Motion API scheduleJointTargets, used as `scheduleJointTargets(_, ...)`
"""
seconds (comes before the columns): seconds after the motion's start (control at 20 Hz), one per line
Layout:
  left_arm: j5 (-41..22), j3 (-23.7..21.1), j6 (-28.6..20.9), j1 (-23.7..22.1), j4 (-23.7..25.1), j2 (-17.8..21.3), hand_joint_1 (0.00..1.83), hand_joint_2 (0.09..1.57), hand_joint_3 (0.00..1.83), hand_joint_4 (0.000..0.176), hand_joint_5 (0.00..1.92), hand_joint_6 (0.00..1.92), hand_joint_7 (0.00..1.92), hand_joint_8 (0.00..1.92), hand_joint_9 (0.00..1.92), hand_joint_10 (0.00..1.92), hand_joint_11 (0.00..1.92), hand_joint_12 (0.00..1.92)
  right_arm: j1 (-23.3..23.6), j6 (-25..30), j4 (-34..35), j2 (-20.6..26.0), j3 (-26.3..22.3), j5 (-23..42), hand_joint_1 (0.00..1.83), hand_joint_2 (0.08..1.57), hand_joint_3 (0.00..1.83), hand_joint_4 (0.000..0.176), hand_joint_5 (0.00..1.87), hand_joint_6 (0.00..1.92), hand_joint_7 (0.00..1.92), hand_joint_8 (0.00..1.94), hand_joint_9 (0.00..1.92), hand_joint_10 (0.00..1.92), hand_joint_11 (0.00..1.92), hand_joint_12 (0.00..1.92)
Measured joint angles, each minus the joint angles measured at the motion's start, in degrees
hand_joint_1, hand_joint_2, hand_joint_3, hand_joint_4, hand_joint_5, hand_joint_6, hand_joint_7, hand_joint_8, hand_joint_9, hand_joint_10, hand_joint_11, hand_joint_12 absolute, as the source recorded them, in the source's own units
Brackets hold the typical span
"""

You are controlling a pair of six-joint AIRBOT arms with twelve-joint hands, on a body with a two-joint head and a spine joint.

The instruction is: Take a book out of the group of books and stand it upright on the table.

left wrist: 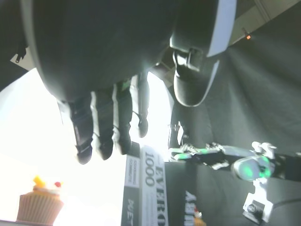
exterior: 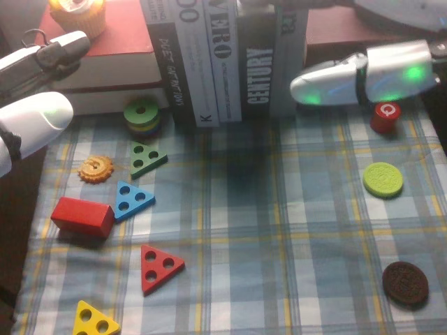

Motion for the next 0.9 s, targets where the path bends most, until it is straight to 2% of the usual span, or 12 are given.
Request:
scheduleJointTargets(0.15,-0.1,0.0,0.0,0.0,0.0,0.0,0.12,1.40,0.00,0.113,0.27,0.00,0.28,0.00,0.16,0.00,0.04,0.05,-1.8,0.0,0.2,0.9,-1.6,2.8,0.00,1.13,0.01,0.176,0.40,0.02,0.00,0.00,0.00,0.00,0.00,0.00)
scheduleJointTargets(0.3,-0.1,0.0,0.0,0.0,-0.2,0.0,0.14,1.40,0.00,0.102,0.28,0.00,0.29,0.00,0.18,0.00,0.05,0.08,-4.4,0.0,-0.4,1.5,-3.1,5.2,0.00,1.16,0.01,0.176,0.41,0.02,0.02,0.01,0.00,0.00,0.00,0.00)
scheduleJointTargets(0.35,-0.2,0.0,0.0,0.0,-0.1,0.0,0.12,1.41,0.00,0.104,0.28,0.00,0.28,0.00,0.17,0.00,0.05,0.09,-4.7,0.0,-0.5,1.7,-3.4,5.6,0.00,1.16,0.01,0.176,0.43,0.02,0.03,0.01,0.00,0.00,0.00,0.00)
scheduleJointTargets(0.45,-0.2,0.0,0.0,0.0,0.0,0.0,0.12,1.41,0.00,0.102,0.29,0.00,0.27,0.00,0.17,0.00,0.00,0.23,-6.2,0.2,0.0,2.7,-4.4,7.1,0.00,1.17,0.01,0.176,0.43,0.01,0.01,0.00,0.00,0.00,0.00,0.00)
scheduleJointTargets(0.65,-0.2,-0.1,-0.1,0.0,-0.2,0.0,0.09,1.41,0.00,0.108,0.28,0.00,0.28,0.00,0.17,0.00,0.00,0.24,-8.5,1.1,-0.2,4.7,-6.1,9.7,0.00,1.18,0.01,0.176,0.43,0.01,0.00,0.00,0.00,0.00,0.00,0.00)
scheduleJointTargets(0.75,-0.2,-0.3,-0.2,0.2,-0.3,0.0,0.09,1.40,0.00,0.120,0.28,0.00,0.27,0.00,0.17,0.00,0.00,0.25,-9.4,1.1,-0.3,5.2,-6.8,11.0,0.08,1.18,0.00,0.176,0.45,0.01,0.00,0.00,0.00,0.00,0.00,0.00)
scheduleJointTargets(0.85,-0.2,-0.3,-0.2,0.2,-0.2,0.0,0.13,1.41,0.00,0.108,0.28,0.00,0.29,0.00,0.18,0.00,0.00,0.28,-10.6,1.1,-0.4,5.7,-7.7,12.7,0.19,1.20,0.01,0.176,0.50,0.02,0.00,0.00,0.00,0.00,0.00,0.00)
scheduleJointTargets(0.9,-0.2,-0.3,-0.3,0.2,-0.3,0.0,0.11,1.41,0.00,0.105,0.29,0.00,0.29,0.00,0.19,0.00,0.00,0.30,-11.4,1.5,-0.5,6.0,-8.1,13.4,0.38,1.15,0.00,0.176,0.46,0.02,0.00,0.00,0.00,0.00,0.00,0.00)
